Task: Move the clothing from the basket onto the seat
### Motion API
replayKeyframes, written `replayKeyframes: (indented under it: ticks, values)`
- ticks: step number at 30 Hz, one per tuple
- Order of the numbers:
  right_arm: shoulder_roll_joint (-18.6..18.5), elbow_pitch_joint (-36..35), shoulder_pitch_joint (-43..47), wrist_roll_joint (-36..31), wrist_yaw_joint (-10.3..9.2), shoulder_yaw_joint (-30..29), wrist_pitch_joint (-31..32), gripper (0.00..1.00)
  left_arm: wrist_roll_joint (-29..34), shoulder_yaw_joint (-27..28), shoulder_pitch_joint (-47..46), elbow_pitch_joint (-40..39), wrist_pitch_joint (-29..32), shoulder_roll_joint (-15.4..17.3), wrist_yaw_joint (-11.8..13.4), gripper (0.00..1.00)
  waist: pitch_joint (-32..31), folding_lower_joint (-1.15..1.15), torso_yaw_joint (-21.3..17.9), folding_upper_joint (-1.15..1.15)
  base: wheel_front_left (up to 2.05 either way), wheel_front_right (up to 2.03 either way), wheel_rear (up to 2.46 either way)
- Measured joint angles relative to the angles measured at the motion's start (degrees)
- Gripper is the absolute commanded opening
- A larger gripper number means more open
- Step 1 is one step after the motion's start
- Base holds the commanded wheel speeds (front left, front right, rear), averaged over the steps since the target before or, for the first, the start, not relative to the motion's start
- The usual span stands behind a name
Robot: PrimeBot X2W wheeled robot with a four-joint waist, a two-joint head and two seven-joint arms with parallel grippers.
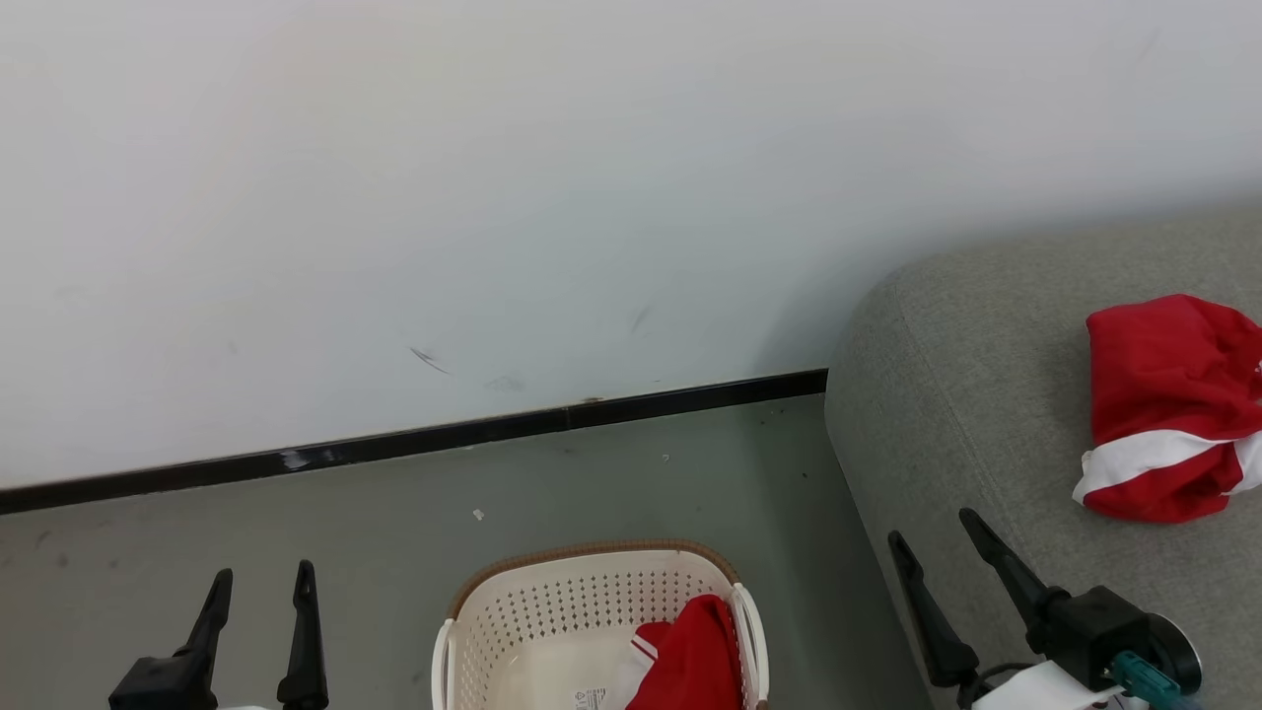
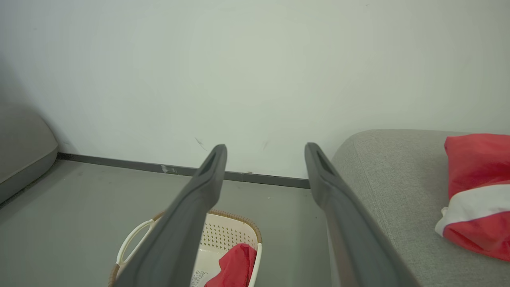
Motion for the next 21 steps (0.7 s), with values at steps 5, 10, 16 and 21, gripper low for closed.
replayKeyframes:
  ticks: [5, 10, 16, 21]
  values:
    - [0.14, -0.33, 0.52, -0.38, 0.00, 0.03, 0.00, 1.00, 0.42, 0.21, 1.09, -0.48, 0.00, -0.08, -0.02, 1.00, 0.13, 0.00, 0.14, 0.00, 0.00, 0.00, 0.00]
    - [0.18, -1.42, 0.77, -0.40, 0.00, -0.07, 0.00, 1.00, 0.48, 0.49, 1.09, -0.86, 0.00, -0.05, -0.01, 1.00, 0.46, 0.00, 0.23, 0.00, 0.00, 0.00, 0.00]
    - [0.21, -1.66, 1.61, -0.40, 0.00, -0.36, 0.00, 1.00, 0.64, 0.64, 1.15, -1.15, 0.00, 0.21, -0.01, 1.00, 0.98, 0.00, 0.29, 0.00, 0.00, 0.00, 0.00]
    - [0.23, -2.13, 1.62, -0.41, 0.00, -0.66, 0.00, 1.00, 1.60, 0.59, 2.20, -1.34, 0.00, 1.01, -0.01, 1.00, 1.61, 0.00, 0.31, 0.00, 0.00, 0.00, 0.00]
